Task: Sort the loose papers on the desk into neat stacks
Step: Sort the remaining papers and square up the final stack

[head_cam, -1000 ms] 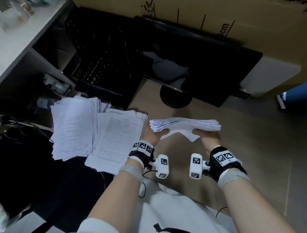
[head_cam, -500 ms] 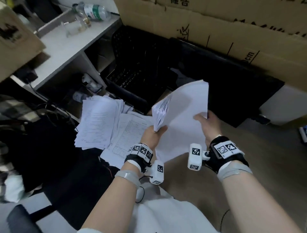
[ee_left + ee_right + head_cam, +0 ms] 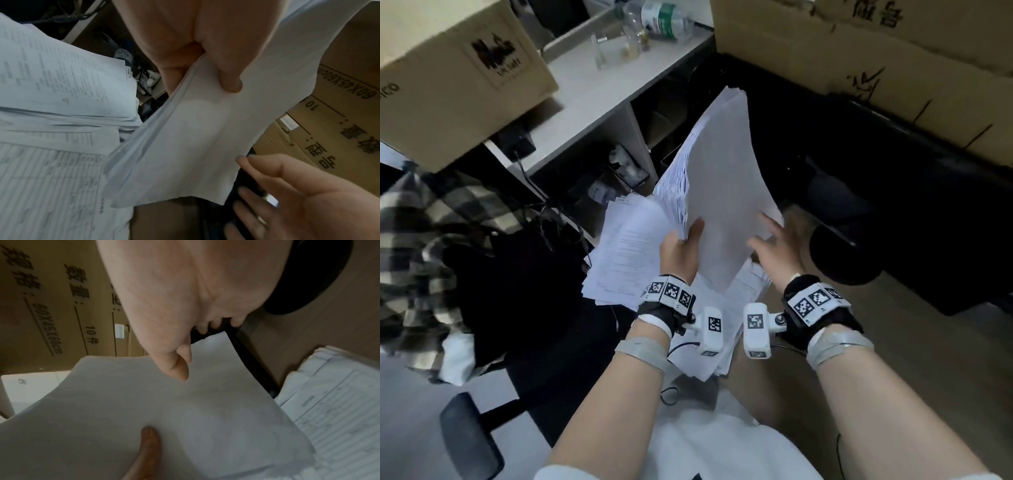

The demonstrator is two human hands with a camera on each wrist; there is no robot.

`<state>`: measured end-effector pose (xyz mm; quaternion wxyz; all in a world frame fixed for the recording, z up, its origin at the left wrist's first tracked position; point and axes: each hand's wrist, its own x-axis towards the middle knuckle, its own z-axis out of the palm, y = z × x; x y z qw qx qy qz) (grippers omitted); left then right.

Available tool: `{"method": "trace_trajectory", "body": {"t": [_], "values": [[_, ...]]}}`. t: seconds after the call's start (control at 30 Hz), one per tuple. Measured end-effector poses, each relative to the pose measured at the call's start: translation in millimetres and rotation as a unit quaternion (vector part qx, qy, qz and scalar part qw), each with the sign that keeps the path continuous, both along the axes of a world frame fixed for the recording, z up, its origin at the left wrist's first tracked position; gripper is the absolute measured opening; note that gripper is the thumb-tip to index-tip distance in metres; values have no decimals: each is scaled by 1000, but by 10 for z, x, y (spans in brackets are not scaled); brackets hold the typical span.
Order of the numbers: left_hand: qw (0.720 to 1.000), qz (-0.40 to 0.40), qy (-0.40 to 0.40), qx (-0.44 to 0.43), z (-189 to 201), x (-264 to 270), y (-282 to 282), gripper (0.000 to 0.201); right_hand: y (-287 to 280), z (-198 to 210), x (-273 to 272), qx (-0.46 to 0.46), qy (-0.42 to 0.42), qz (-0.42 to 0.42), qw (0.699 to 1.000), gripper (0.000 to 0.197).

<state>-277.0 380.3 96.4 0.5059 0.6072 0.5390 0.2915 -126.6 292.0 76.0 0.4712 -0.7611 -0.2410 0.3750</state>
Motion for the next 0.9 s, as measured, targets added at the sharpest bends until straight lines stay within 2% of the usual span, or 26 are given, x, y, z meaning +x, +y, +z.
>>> {"method": "trace_trajectory", "body": {"t": [0.2, 0.33, 0.4, 0.5, 0.63, 0.7, 0.83, 0.9], "values": [[998, 6, -57, -29, -29, 157, 672, 28, 780, 95, 29, 71, 91, 31, 993, 67], [995, -27, -81, -60, -60, 354, 985, 5, 1172, 120, 277, 80, 103, 29, 991, 66], [993, -48, -83, -74, -71, 474, 1105, 18, 1327, 131, 392, 76, 98, 18, 992, 66], [989, -63, -89, -99, -78, 669, 1219, 6, 1452, 166, 551, 75, 96, 3, 993, 67], [990, -72, -68, -97, -168, 933, 1290, 13, 1493, 129, 781, 75, 106, -24, 991, 66], [991, -83, -36, -97, -265, 1060, 1325, 28, 1510, 117, 869, 74, 113, -43, 990, 68], [991, -114, 24, -71, -397, 1288, 1409, 12, 1572, 136, 1042, 89, 129, -51, 986, 73], [988, -122, 32, -86, -399, 1406, 1453, 13, 1577, 155, 1111, 94, 127, -43, 987, 74]]}}
